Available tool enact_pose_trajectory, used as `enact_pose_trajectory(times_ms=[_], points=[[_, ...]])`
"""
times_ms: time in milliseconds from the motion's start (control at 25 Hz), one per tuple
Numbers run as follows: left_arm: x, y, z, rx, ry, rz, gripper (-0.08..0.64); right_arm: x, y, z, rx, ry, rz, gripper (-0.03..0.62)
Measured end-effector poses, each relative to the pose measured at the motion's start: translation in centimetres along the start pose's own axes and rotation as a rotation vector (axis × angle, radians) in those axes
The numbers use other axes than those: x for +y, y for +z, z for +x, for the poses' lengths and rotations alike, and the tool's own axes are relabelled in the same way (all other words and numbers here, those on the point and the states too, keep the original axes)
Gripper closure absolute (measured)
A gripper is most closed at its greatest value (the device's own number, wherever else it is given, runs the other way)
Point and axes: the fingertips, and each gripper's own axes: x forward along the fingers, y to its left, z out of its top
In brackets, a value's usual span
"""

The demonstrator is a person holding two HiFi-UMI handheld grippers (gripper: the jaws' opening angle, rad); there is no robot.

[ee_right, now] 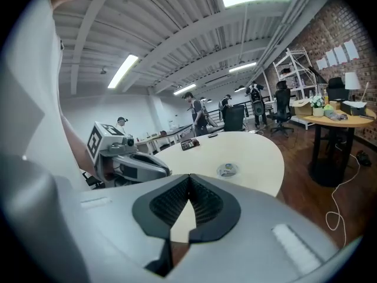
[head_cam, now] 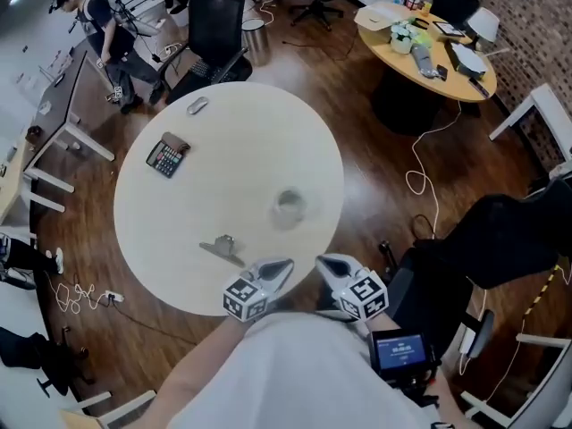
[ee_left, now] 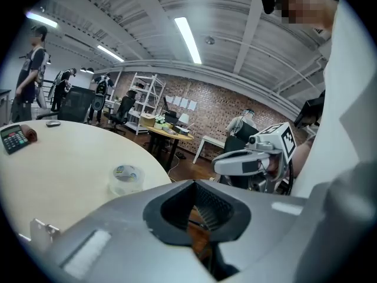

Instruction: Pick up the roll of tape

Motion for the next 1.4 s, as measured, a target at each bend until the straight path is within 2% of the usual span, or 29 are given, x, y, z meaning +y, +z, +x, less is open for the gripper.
enact_pose_trajectory(times_ms=[240,560,760,920,1120,1280,1400], points=[[1.4,-0.1,3.6,0.097,0.029,0.05,0.554,-2.6,0.6,0.3,-0.005,0.047,0.0,0.584],[4.2,-1.5,6.9,0.267,0.087,0.133,0.552,-6.2,0.0,1.9,0.035,0.092,0.019,0.584],[6.6,-2.1,8.9,0.332,0.088,0.129,0.523,-7.9,-0.1,2.3,0.049,0.113,0.028,0.584],[9.6,-1.7,10.0,0.395,0.136,0.164,0.478,-8.7,-0.6,2.2,0.053,0.12,0.047,0.584],[13.3,-1.9,11.5,0.536,0.194,0.282,0.411,-10.5,-1.3,1.5,0.053,0.103,0.085,0.584],[14.6,-4.0,12.5,0.703,0.15,0.302,0.327,-11.3,-2.0,1.1,0.062,0.083,0.113,0.584],[15.7,-6.0,13.1,0.828,0.143,0.33,0.327,-12.1,-2.1,0.9,0.065,0.065,0.137,0.584]])
